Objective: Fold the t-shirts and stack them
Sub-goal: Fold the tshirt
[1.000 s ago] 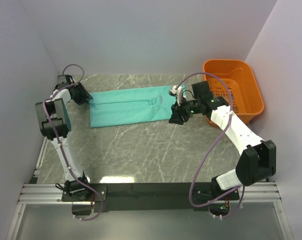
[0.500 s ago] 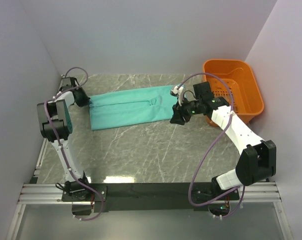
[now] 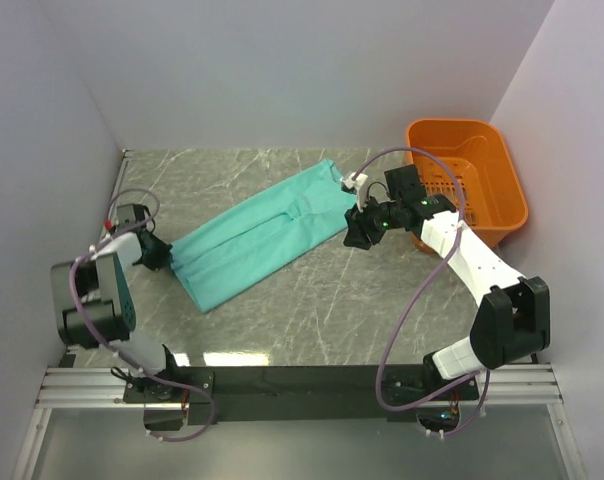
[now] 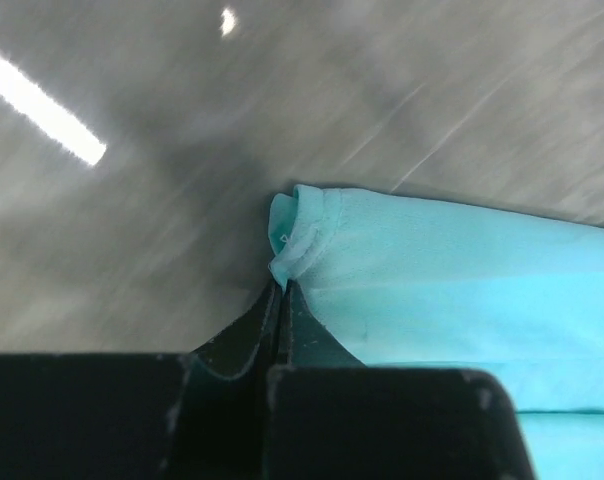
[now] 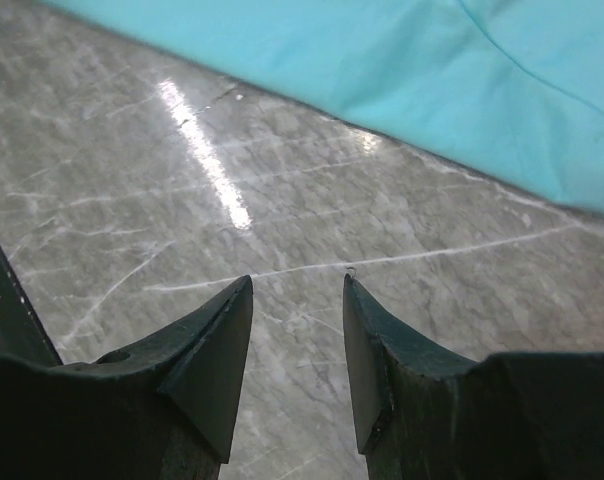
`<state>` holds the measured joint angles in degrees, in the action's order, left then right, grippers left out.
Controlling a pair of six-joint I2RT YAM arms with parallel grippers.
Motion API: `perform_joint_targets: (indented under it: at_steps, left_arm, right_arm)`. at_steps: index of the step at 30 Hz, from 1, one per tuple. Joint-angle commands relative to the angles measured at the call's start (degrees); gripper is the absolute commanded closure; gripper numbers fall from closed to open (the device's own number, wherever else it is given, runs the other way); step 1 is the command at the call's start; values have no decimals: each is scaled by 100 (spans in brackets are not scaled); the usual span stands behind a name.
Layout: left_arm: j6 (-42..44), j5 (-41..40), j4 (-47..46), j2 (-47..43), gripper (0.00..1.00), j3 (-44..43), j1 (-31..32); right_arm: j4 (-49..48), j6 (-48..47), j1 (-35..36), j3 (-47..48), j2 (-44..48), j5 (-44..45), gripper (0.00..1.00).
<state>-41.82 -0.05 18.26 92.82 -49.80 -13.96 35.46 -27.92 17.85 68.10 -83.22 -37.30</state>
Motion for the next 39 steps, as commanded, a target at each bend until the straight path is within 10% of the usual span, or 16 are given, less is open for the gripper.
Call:
perform_joint_targets:
  at_steps: [1, 5, 12, 14, 19, 28, 39]
  left_arm:
    - [-581, -171, 626, -851, 99, 874, -72]
    - [-695, -135, 924, -1896, 98, 1323, -370]
    - [-337, -424, 1513, -3751, 19, 587, -503]
    - [197, -303, 1383, -3876, 16, 411, -512]
    - [1158, 2940, -580, -3272, 1, 472, -372]
    - [3073, 2502, 308, 620, 0, -3032, 1833]
    - [3655, 2765, 1567, 4287, 19, -7464, 2283]
  right_arm:
    - [-391, 348, -36, -16, -45, 469, 52]
    - [-663, 691, -36, -68, -80, 768, 52]
    - [-857, 1105, -44, 11, -151, 900, 51]
    - [-831, 1096, -36, 37, -116, 874, 51]
    - [-585, 702, -36, 125, -19, 461, 49]
    - [-347, 261, -202, 64, -98, -23, 48]
    - [-294, 278, -308, 99, -291, -14, 48]
